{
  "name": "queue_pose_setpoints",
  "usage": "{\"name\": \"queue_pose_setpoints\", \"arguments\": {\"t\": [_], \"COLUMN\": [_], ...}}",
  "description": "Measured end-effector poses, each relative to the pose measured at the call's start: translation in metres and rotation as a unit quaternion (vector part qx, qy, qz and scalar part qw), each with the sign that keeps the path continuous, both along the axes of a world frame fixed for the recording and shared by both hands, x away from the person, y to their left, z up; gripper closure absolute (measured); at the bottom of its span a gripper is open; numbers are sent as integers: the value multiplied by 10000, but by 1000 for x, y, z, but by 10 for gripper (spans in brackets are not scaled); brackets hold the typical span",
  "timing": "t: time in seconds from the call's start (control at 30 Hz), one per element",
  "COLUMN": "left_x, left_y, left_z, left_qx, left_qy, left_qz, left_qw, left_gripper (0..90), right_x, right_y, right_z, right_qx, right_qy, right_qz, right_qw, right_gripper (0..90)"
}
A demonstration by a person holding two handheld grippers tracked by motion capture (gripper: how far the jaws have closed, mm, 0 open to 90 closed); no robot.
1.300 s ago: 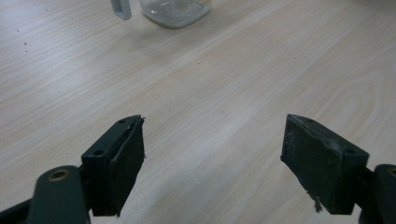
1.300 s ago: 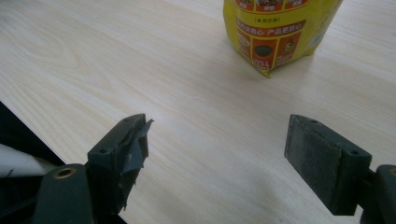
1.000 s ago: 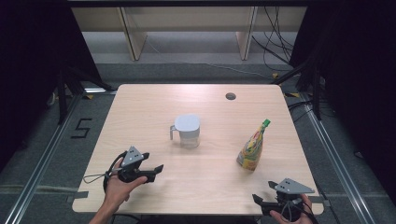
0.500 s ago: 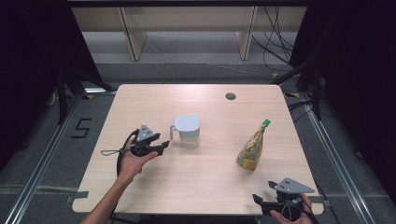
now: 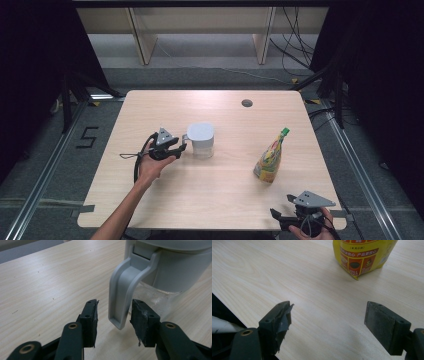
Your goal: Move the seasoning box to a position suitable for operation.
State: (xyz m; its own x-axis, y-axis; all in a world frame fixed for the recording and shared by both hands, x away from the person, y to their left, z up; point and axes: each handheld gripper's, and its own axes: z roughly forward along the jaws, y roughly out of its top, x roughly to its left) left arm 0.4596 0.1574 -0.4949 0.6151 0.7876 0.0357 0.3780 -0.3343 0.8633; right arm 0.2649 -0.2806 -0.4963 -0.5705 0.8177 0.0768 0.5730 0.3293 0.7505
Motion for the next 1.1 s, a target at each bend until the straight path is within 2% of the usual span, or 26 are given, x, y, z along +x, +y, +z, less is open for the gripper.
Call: {"name": "queue_pose_setpoints", "arguments": {"t": [0.1,0.13,0.17,0.2,0.27,0.3,0.33,0.4,0.5,0.53,0.57,0.6,0.67,0.7,0.8,0.83,1.0,1.03,1.07,1.1], "left_x": [4,4,5,7,8,10,11,15,16,17,16,15,14,11,7,5,-5,-7,-12,-12], "left_y": [0,0,-3,-5,-6,-7,-7,-10,-12,-12,-12,-10,-10,-10,-10,-9,-7,-6,-7,-7], "left_z": [1,1,0,0,0,1,2,2,2,2,2,0,0,0,0,0,-1,-1,-1,-1], "left_qx": [-3,56,-32,-40,-37,-11,73,-142,-120,-49,-75,-206,-184,-75,-62,-130,-153,-123,-176,-176], "left_qy": [-29,-2,-11,21,12,16,18,-9,7,-14,-9,2,-29,-77,-96,-56,-102,-108,-99,-99], "left_qz": [-48,-78,-75,-121,-132,-167,-173,-205,-282,-305,-274,-291,-316,-322,-328,-332,-414,-487,-522,-522], "left_qw": [10000,10000,10000,9999,9999,9999,9998,9997,9995,9995,9996,9994,9993,9994,9994,9993,9990,9987,9984,9984], "left_gripper": [585,589,600,615,629,638,645,654,687,687,693,695,696,701,701,701,702,702,701,701], "right_x": [0,0,0,0,-1,2,0,0,0,-1,0,-1,-1,-1,0,0,-1,0,-1,-2], "right_y": [0,0,1,1,2,0,2,1,2,3,2,2,2,1,1,1,2,0,2,2], "right_z": [0,-1,0,-1,0,-1,-1,-1,-1,0,-1,0,0,1,0,0,1,1,0,0], "right_qx": [-4,-18,-21,-20,3,-68,-9,-29,-32,2,-30,-1,-1,-11,-6,-6,43,-95,18,38], "right_qy": [35,21,96,21,66,-62,33,9,26,92,20,25,23,-3,-7,-7,9,-103,-7,-16], "right_qz": [-8,-7,-7,15,-24,96,6,58,44,-6,60,77,79,78,99,99,106,164,118,94], "right_qw": [10000,10000,10000,10000,10000,9999,10000,10000,10000,10000,10000,10000,10000,10000,10000,10000,9999,9998,9999,9999], "right_gripper": [226,226,226,226,226,226,226,224,224,224,224,224,224,223,223,223,223,223,223,223]}}
